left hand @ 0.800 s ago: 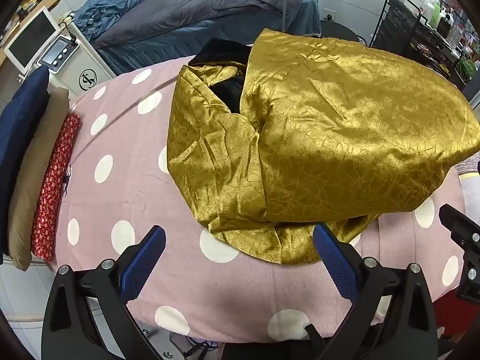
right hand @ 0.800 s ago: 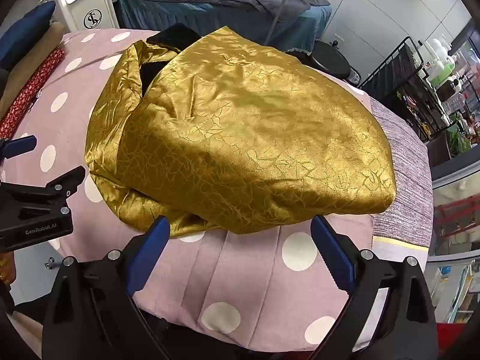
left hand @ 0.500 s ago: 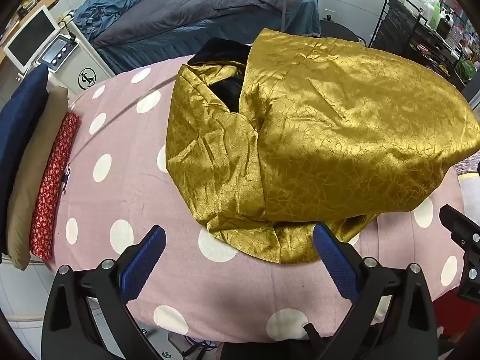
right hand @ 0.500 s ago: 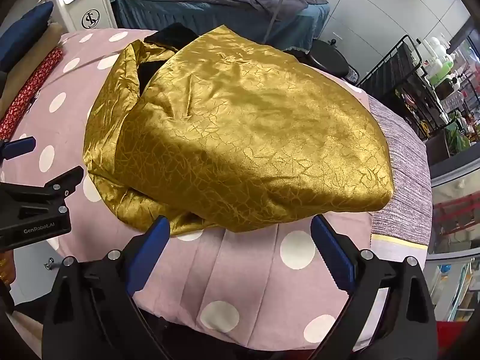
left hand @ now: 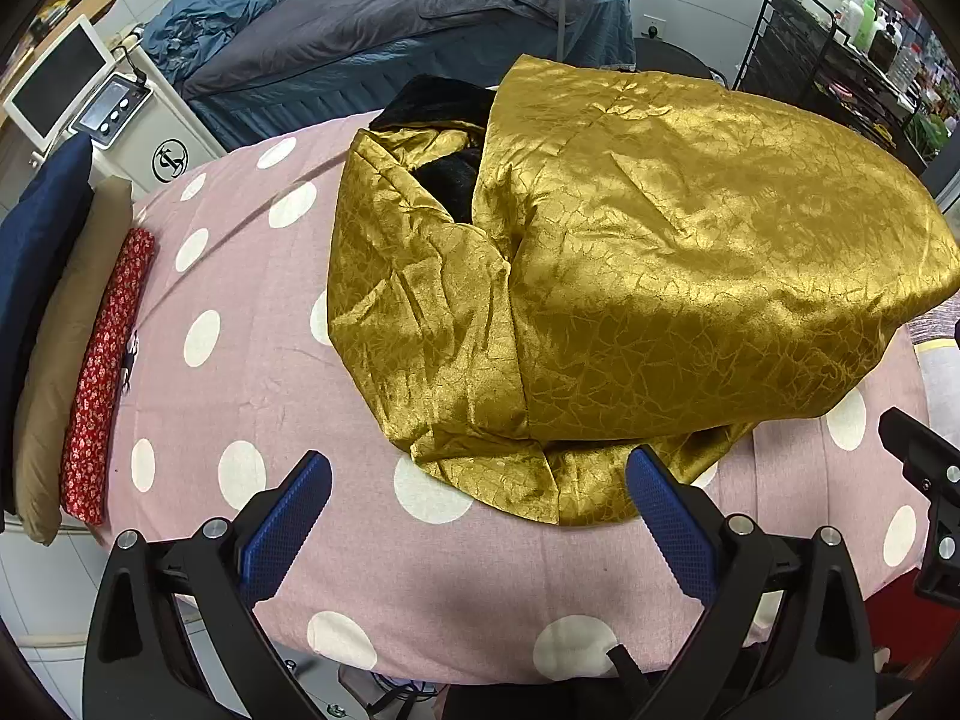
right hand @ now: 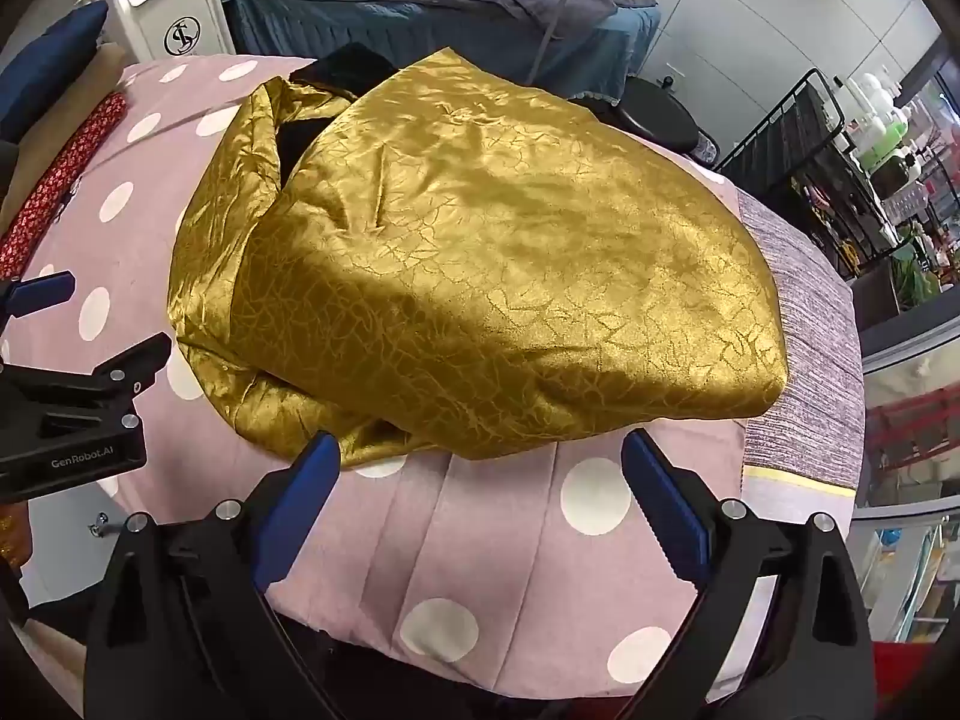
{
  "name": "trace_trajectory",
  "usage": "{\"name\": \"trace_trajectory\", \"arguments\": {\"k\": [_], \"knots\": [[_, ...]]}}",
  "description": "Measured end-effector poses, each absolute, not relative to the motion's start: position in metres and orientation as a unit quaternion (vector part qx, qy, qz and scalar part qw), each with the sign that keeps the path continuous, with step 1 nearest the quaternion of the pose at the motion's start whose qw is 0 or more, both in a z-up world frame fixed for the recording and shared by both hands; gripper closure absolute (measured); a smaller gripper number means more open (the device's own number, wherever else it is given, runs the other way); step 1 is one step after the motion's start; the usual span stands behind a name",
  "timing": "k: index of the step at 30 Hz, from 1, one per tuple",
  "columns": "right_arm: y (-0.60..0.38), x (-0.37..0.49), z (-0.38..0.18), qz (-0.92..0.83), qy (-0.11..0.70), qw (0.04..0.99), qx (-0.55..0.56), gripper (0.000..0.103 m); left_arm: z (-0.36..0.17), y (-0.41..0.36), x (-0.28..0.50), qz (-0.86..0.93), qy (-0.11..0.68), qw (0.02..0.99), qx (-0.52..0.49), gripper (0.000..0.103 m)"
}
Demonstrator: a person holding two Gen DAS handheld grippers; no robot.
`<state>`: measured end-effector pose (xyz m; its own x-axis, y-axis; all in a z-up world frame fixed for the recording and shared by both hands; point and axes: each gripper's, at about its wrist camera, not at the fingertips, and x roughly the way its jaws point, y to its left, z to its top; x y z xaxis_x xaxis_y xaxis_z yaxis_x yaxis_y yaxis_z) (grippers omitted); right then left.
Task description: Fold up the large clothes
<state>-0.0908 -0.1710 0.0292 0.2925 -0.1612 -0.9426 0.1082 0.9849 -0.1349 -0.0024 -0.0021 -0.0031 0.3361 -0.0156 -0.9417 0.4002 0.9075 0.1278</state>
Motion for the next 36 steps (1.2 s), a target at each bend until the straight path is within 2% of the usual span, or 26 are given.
{"name": "trace_trajectory", "arguments": {"k": [36], "knots": [[-0.1705,-0.0921,0.0242,-0.085,0.595,0.799,-0.017,0.010,-0.0071,0.0011,0.0009,-0.132,0.570,0.794,0.165,0.006]]}}
